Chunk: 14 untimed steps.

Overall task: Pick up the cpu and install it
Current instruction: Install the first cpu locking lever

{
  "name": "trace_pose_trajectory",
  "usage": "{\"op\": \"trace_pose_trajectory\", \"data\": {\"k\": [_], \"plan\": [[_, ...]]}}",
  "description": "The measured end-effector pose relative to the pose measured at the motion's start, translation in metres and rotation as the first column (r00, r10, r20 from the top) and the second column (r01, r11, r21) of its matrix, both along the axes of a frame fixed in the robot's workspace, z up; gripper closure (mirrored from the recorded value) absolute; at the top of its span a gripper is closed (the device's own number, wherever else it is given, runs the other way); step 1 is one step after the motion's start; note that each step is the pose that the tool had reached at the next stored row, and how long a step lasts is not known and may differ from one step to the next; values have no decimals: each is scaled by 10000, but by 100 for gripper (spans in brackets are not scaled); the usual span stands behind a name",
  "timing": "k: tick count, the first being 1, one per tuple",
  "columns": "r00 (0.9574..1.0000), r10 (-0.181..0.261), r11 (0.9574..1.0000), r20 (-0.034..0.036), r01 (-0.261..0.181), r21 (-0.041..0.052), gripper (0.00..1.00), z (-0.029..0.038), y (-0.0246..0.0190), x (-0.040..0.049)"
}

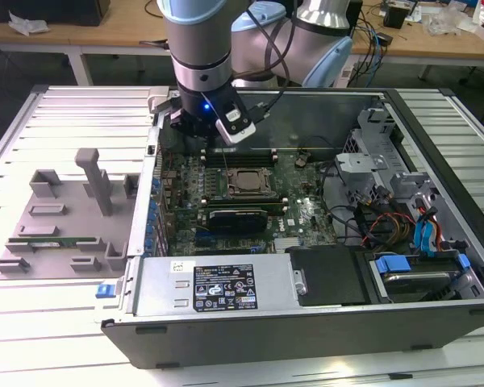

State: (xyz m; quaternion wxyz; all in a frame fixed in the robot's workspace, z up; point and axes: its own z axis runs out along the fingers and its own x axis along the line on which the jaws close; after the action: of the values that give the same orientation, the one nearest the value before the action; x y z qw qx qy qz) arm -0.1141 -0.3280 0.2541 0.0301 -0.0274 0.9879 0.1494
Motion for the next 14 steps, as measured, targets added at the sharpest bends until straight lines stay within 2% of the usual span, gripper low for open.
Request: {"op": "trace_pose_trajectory", "data": {"k": [10, 14], "plan": [[10000, -1, 10000, -1, 1, 38, 89, -36, 0, 53], [10000, -4, 10000, -1, 4, 37, 89, -40, 0, 157]]}}
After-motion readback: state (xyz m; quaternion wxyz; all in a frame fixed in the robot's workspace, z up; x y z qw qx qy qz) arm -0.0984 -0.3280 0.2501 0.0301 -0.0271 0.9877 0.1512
